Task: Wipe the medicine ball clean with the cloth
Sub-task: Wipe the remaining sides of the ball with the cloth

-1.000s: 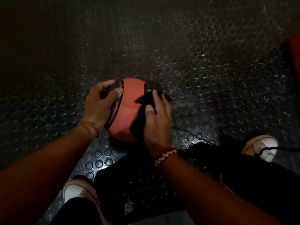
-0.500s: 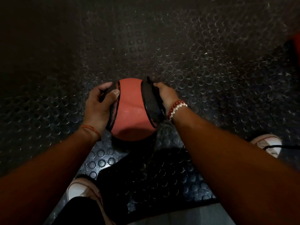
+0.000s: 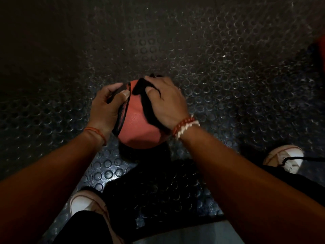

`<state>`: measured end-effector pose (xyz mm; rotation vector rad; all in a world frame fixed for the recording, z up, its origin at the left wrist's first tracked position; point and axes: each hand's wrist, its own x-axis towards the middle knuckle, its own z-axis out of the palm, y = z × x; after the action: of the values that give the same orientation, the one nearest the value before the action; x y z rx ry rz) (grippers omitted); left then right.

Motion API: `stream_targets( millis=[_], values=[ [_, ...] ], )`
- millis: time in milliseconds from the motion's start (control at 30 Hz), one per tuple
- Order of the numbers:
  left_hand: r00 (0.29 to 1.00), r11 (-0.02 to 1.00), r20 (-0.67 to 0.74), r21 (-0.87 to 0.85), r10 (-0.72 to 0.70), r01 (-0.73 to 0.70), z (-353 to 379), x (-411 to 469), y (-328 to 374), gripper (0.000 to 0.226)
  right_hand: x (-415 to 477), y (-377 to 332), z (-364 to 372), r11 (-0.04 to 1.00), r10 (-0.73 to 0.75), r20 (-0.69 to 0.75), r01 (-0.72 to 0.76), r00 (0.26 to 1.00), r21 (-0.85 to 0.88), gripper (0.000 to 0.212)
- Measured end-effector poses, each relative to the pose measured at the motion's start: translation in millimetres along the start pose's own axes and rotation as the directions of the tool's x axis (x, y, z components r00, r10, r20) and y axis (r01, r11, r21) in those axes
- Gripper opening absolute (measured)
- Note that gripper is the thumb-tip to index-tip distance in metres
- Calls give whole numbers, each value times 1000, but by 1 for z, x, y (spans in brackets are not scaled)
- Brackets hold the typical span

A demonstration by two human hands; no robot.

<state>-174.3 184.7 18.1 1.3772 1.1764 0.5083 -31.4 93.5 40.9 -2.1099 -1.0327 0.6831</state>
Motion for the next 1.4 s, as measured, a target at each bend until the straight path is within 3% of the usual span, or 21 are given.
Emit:
stream_targets(
  millis=[67,133,200,267,333,433,500,567,667,733,833,900,967,1033,1100,1167,1200,1233,1300,1400],
  values=[
    [1000,1000,1,-9,3,-3,-2,0,-3,36,28,5,-4,987,71,129,-88,989,134,33],
    [1000,999,-22,-48,-21,20,-1,1,-3,33,46,13,-3,907,195,218,-260,956,330,23],
    [998,995,-39,-89,-50,46,0,2,-1,24,51,25,-2,761,358,284,-454,889,462,20],
    [997,992,-40,-110,-68,64,0,2,0,21,42,42,3,536,498,340,-592,798,603,22],
    [996,989,-46,-126,-82,76,-1,2,1,18,24,53,12,322,598,340,-606,726,728,25],
    [991,984,-64,-145,-115,105,-1,4,4,10,-7,51,38,75,698,275,-450,662,890,29],
    [991,982,-77,-163,-113,100,2,4,6,7,-32,37,53,153,745,144,-377,651,913,45],
    [987,981,-118,-177,-105,83,4,4,6,8,-53,16,57,417,732,-90,-340,675,843,55],
    [982,976,-159,-205,-100,66,5,1,3,12,-68,-17,47,850,435,-320,-266,842,454,64],
    [982,969,-156,-238,-104,64,5,-1,2,12,-57,-27,41,974,214,-289,-180,933,141,59],
    [972,955,-198,-289,-123,62,6,-3,4,13,-21,-28,25,988,150,-157,-154,976,-13,53],
    [967,952,-220,-302,-129,59,7,-3,5,12,3,-18,16,990,130,-110,-124,985,62,47],
    [963,967,-235,-243,-131,72,9,-3,4,4,25,2,11,935,243,-72,-214,967,284,39],
    [961,980,-244,-177,-129,86,10,-3,4,10,29,27,11,715,494,13,-415,869,563,30],
    [960,980,-244,-173,-140,99,10,-1,4,15,13,47,24,384,680,160,-534,716,753,28],
    [955,973,-244,-198,-168,120,8,1,4,15,-11,52,46,161,776,178,-463,606,872,36],
    [954,972,-244,-199,-173,126,7,1,3,14,-23,45,55,115,800,165,-418,576,901,43],
    [956,974,-242,-190,-166,121,7,1,3,14,-33,33,62,130,809,127,-386,574,913,52],
    [964,979,-220,-171,-147,110,9,1,3,21,-50,6,66,345,810,-69,-377,583,859,70],
    [990,998,-135,-62,-37,29,8,5,12,37,-58,-14,57,677,628,-271,-342,729,652,74]
  ],
)
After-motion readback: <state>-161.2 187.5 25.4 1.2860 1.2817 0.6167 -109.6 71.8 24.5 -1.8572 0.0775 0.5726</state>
